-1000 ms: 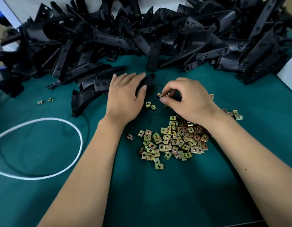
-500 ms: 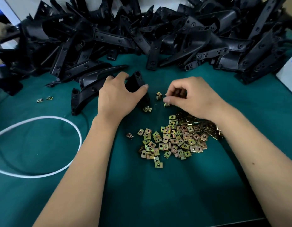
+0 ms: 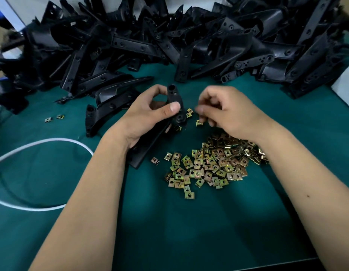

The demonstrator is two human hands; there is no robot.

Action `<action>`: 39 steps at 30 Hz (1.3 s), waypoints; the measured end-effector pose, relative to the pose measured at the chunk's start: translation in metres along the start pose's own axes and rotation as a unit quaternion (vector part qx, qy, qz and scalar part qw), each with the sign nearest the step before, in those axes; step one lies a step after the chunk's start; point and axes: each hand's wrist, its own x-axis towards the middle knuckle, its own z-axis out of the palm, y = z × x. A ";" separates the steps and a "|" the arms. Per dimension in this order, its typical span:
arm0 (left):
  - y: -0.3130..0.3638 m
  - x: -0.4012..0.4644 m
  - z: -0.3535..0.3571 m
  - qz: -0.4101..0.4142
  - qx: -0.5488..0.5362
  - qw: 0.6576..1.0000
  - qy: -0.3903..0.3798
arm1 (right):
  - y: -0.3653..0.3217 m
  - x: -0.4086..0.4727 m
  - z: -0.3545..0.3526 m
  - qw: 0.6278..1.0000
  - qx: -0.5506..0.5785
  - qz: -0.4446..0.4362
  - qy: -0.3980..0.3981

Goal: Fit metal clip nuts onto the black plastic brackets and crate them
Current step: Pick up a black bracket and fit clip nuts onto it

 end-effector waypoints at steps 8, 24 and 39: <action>-0.004 0.001 0.000 0.037 0.030 0.999 -0.015 | -0.003 0.000 0.008 0.953 0.296 0.048 0.030; -0.009 0.005 -0.002 0.053 0.062 0.997 -0.003 | -0.003 -0.001 0.014 0.945 0.325 0.034 0.021; -0.004 0.006 0.007 0.078 0.123 0.989 -0.022 | -0.002 -0.001 0.003 0.940 0.331 0.057 -0.058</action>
